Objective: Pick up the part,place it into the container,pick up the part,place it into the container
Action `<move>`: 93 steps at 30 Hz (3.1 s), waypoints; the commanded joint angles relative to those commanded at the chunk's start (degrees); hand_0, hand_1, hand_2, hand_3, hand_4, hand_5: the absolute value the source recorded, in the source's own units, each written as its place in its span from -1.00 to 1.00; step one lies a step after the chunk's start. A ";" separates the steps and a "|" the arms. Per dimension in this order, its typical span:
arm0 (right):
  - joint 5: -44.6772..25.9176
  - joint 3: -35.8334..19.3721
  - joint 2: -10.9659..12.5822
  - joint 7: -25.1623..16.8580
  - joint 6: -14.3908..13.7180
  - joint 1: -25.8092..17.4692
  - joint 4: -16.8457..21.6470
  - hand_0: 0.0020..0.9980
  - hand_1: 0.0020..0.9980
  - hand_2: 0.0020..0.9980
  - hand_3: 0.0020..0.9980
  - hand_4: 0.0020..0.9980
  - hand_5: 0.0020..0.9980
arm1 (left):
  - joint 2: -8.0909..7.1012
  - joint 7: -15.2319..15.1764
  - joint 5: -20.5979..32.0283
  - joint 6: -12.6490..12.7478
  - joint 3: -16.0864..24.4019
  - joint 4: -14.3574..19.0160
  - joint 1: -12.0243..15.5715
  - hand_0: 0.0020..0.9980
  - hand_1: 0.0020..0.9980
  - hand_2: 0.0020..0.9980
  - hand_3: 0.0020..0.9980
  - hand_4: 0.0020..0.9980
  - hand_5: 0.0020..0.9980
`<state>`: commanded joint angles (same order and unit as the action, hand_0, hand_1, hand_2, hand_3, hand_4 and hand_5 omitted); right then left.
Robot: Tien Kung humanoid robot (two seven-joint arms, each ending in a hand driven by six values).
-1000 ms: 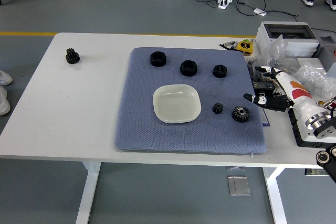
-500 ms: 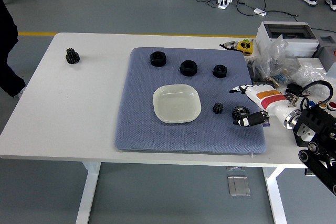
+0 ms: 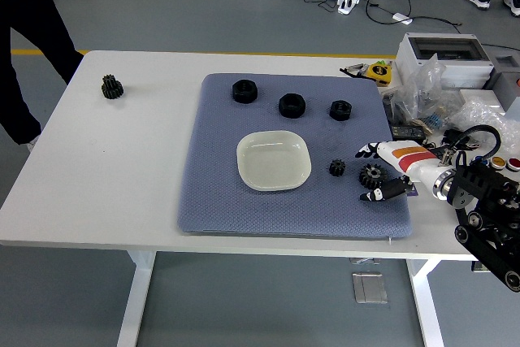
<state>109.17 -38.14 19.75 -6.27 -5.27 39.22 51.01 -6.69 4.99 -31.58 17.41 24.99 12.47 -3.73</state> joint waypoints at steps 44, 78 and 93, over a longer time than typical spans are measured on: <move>-2.28 3.49 -1.16 -0.46 -4.04 2.22 -6.63 -0.79 -0.44 -0.16 0.01 0.70 -0.24 | 0.17 -0.12 0.12 -0.03 -0.17 -0.02 -0.51 0.26 0.27 0.25 0.13 0.27 0.10; -0.89 2.33 -0.62 -0.74 -5.32 1.72 -4.91 -1.00 -0.82 -0.54 -0.09 0.77 -0.63 | 0.26 0.13 -0.70 -0.22 0.14 0.06 -0.30 0.26 0.27 0.25 0.13 0.27 0.11; 0.54 2.73 -1.82 -0.01 -5.72 3.78 1.37 -1.00 -0.81 -0.54 -0.09 0.76 -0.68 | 0.18 0.42 -1.87 -0.32 0.83 0.07 -0.08 0.26 0.27 0.24 0.13 0.27 0.11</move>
<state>109.71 -35.41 17.93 -6.28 -10.98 42.99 52.38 -6.51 5.41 -33.45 17.09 25.81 12.54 -3.81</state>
